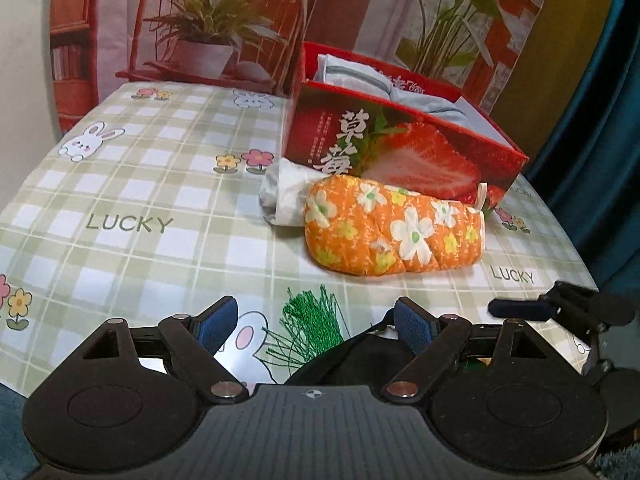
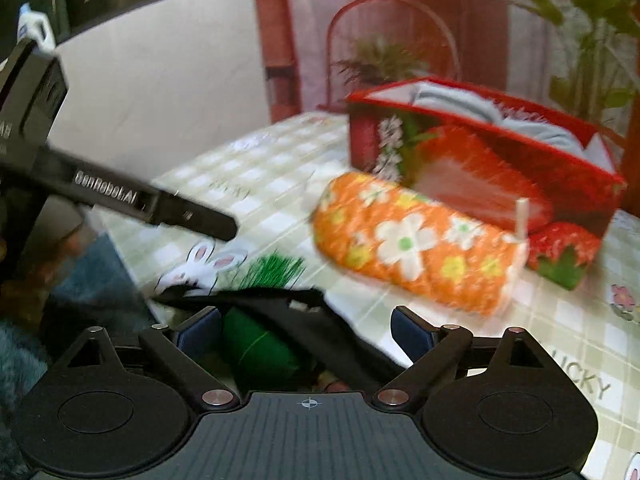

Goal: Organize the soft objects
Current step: 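Move both tools back to the black cap beside the orange pillow, then close both tools on the black cap's brim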

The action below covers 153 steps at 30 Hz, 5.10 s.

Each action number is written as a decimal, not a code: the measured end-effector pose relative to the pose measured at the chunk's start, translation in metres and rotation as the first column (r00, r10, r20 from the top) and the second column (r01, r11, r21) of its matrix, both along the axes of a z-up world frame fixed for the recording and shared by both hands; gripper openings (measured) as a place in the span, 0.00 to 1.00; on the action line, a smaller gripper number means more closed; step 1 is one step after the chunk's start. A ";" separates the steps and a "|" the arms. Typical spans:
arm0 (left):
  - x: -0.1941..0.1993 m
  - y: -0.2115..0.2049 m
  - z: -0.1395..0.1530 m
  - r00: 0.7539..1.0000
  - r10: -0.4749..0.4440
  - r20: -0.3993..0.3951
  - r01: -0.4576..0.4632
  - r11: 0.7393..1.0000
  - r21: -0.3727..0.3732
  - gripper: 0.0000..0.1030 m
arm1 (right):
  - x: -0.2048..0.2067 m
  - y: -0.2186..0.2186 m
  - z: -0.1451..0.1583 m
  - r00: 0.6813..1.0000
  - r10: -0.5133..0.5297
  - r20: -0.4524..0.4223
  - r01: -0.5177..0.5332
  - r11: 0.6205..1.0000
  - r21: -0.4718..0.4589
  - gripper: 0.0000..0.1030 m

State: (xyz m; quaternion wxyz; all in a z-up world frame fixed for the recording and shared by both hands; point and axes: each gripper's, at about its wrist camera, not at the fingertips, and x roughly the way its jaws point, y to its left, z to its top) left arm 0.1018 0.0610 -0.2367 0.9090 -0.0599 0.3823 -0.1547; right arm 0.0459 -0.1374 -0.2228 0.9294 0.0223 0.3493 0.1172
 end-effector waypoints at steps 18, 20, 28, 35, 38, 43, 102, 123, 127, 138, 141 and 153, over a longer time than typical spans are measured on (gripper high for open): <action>0.008 0.002 -0.013 0.999 0.020 -0.032 -0.021 1.000 -0.022 0.84 | 0.028 -0.025 -0.030 0.992 -0.112 -0.052 0.111 0.993 -0.037 0.61; 0.010 0.002 -0.014 0.999 0.023 -0.036 -0.024 0.999 -0.024 0.84 | 0.027 -0.028 -0.031 0.990 -0.131 -0.049 0.130 0.991 -0.018 0.62; 0.011 0.003 -0.017 0.998 0.036 -0.055 -0.038 0.999 -0.027 0.84 | 0.007 -0.030 -0.019 0.987 -0.157 0.027 0.157 0.987 -0.014 0.75; 0.011 0.002 -0.017 0.997 0.038 -0.063 -0.040 0.999 -0.036 0.84 | -0.003 -0.036 -0.006 0.977 -0.192 0.088 0.191 0.981 0.026 0.76; 0.011 0.002 -0.018 0.997 0.035 -0.071 -0.037 0.999 -0.038 0.84 | -0.009 -0.038 0.000 0.968 -0.212 0.134 0.210 0.977 0.029 0.76; 0.012 0.002 -0.019 0.997 0.035 -0.074 -0.038 0.999 -0.031 0.84 | -0.014 -0.051 0.005 0.930 -0.309 0.196 0.306 0.951 0.050 0.80; 0.033 0.006 -0.044 0.981 0.133 -0.138 -0.129 0.991 0.038 0.05 | -0.002 -0.067 -0.037 0.924 -0.382 -0.032 0.383 0.923 0.031 0.70; 0.030 0.006 -0.044 0.983 0.126 -0.132 -0.120 0.992 0.049 0.06 | -0.003 -0.062 -0.029 0.944 -0.296 -0.148 0.302 0.953 0.024 0.58; 0.029 0.005 -0.044 0.985 0.121 -0.125 -0.115 0.992 0.056 0.06 | -0.003 -0.068 -0.038 0.932 -0.323 -0.166 0.333 0.942 0.033 0.47; 0.026 -0.003 -0.043 0.992 0.068 -0.102 -0.061 0.996 0.067 0.28 | 0.001 -0.066 -0.046 0.932 -0.355 -0.076 0.351 0.934 -0.062 0.31; 0.026 -0.008 -0.043 0.995 0.030 -0.093 -0.024 0.997 0.068 0.42 | 0.001 -0.068 -0.046 0.932 -0.357 -0.069 0.354 0.934 -0.047 0.25; 0.026 -0.009 -0.044 0.997 0.006 -0.083 0.001 0.997 0.075 0.21 | 0.001 -0.069 -0.048 0.935 -0.349 -0.061 0.350 0.937 0.005 0.27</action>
